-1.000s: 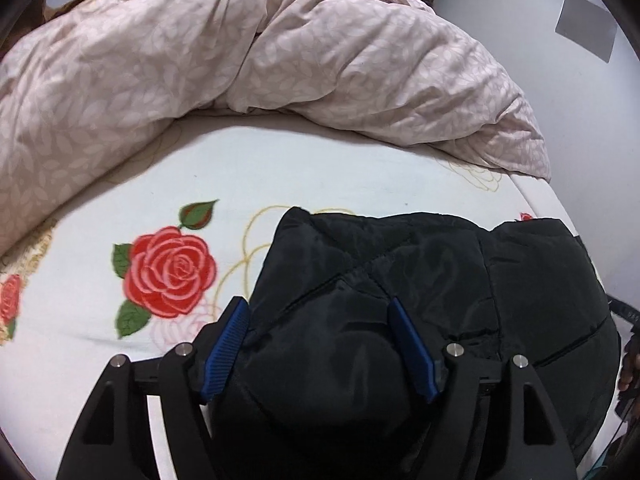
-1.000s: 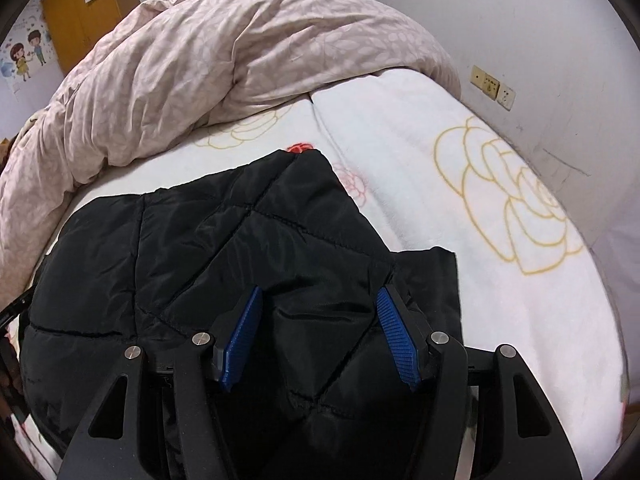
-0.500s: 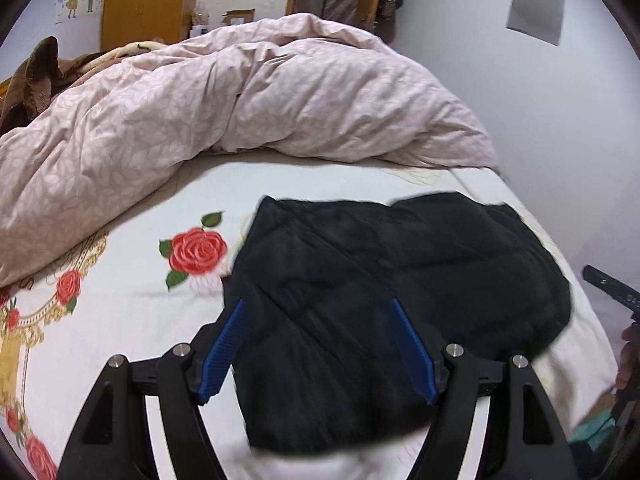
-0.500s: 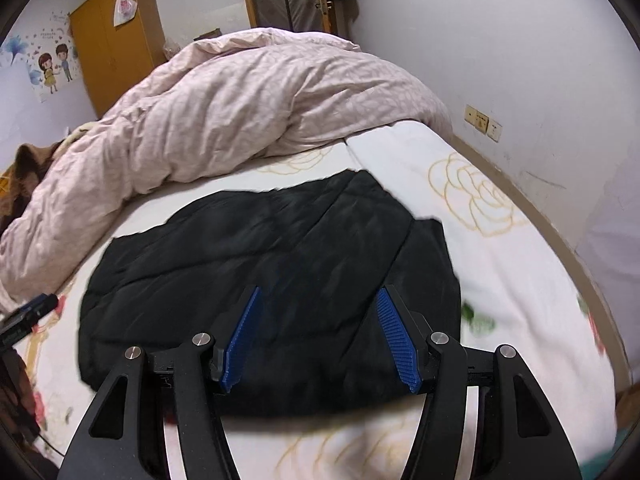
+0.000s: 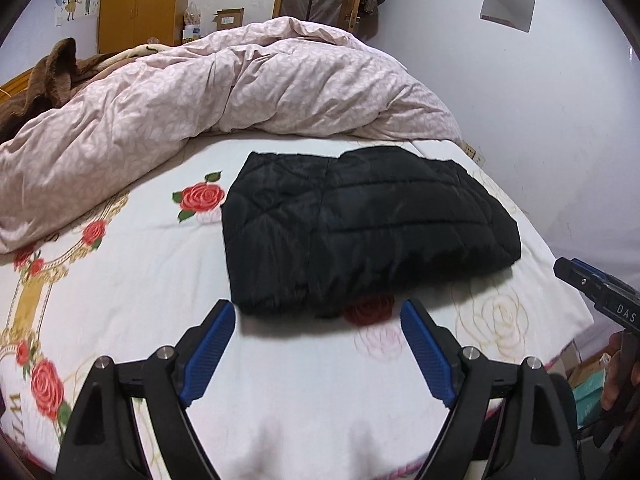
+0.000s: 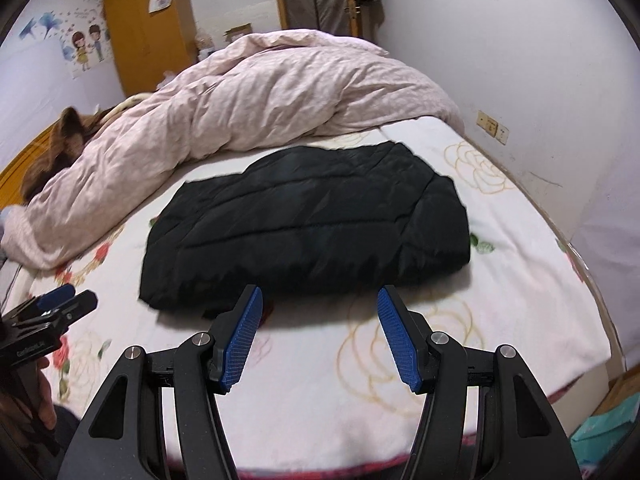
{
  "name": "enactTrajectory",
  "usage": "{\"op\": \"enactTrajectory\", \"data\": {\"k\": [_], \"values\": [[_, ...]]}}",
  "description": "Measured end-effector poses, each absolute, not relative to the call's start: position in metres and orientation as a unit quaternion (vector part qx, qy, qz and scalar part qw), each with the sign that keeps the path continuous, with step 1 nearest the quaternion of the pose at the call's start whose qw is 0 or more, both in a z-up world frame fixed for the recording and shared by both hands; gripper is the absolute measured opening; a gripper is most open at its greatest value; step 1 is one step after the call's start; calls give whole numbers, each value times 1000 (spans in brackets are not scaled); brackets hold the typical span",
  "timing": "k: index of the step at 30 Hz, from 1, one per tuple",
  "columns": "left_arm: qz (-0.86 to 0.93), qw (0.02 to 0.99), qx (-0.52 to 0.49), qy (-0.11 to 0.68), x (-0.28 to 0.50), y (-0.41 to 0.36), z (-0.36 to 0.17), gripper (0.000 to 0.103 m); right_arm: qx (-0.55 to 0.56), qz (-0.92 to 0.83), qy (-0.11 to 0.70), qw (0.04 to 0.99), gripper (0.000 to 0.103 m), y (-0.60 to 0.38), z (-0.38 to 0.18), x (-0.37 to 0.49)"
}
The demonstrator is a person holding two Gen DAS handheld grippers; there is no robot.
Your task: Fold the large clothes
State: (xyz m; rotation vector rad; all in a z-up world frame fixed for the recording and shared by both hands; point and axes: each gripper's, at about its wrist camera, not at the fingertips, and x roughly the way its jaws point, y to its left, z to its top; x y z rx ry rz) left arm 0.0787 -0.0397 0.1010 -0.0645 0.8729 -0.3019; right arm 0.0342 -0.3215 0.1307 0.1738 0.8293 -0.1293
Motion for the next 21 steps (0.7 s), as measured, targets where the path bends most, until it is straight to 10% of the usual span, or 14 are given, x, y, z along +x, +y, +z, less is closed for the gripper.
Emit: {"op": "enactTrajectory", "data": {"k": [21], "values": [[-149, 893, -18, 424, 4, -45, 106, 94, 52, -48, 416, 906, 60, -277, 124, -30]]}}
